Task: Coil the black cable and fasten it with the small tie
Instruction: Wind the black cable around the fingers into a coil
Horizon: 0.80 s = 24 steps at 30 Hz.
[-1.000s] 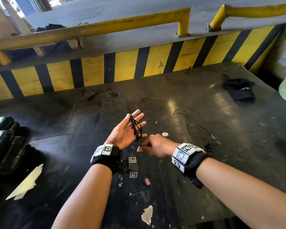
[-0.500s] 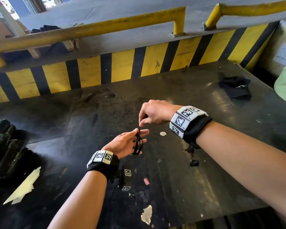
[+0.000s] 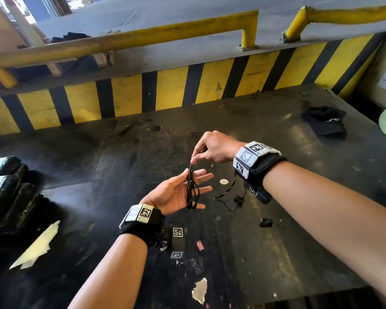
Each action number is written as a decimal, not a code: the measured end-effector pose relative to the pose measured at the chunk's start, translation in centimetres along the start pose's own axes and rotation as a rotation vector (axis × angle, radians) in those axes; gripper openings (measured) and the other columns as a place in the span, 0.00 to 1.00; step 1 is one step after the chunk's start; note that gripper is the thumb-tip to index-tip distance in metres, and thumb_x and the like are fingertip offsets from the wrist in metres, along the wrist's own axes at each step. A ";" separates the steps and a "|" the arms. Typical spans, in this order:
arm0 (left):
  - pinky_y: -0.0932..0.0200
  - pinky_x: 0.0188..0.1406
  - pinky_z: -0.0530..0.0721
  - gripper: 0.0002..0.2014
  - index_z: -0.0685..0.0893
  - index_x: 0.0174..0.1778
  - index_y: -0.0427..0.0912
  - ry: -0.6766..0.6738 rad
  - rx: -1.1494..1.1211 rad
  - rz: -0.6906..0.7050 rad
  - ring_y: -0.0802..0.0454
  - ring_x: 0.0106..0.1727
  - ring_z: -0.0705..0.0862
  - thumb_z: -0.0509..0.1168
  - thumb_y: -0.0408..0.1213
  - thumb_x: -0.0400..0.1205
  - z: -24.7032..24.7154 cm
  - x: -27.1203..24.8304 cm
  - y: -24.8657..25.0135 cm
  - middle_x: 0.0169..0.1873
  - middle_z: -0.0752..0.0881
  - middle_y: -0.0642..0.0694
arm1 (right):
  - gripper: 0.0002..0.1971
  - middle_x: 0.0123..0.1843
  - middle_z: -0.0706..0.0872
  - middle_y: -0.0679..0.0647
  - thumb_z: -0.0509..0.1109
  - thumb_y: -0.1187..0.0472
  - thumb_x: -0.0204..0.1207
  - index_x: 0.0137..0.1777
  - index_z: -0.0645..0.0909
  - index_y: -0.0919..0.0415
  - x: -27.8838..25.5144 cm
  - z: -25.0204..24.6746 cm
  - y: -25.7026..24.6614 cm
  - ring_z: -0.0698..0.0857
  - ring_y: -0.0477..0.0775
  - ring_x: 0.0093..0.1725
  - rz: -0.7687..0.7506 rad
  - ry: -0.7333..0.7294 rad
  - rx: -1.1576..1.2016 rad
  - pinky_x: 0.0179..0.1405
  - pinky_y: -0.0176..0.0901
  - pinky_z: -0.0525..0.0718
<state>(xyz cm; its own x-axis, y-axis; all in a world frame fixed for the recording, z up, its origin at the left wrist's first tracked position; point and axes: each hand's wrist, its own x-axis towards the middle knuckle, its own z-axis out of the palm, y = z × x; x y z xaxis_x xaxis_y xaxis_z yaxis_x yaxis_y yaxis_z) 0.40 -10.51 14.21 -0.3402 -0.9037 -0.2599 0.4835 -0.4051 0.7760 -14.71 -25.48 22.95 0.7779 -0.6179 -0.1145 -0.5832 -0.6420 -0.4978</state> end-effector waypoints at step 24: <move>0.26 0.73 0.72 0.22 0.88 0.67 0.57 0.254 0.010 0.243 0.42 0.83 0.71 0.50 0.54 0.90 -0.6 1.1 4.3 0.82 0.75 0.49 | 0.12 0.56 0.93 0.50 0.68 0.47 0.85 0.63 0.89 0.42 -4.3 10.5 -0.4 0.90 0.56 0.58 -0.030 -0.192 0.078 0.60 0.47 0.84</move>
<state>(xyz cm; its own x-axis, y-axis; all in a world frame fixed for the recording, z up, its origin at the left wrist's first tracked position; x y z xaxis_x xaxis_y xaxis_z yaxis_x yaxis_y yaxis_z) 2.55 -13.33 16.90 -0.0040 -0.9797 -0.2003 0.5173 -0.1734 0.8380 -15.42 -17.79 14.59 0.8291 -0.4964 -0.2570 -0.5452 -0.6166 -0.5678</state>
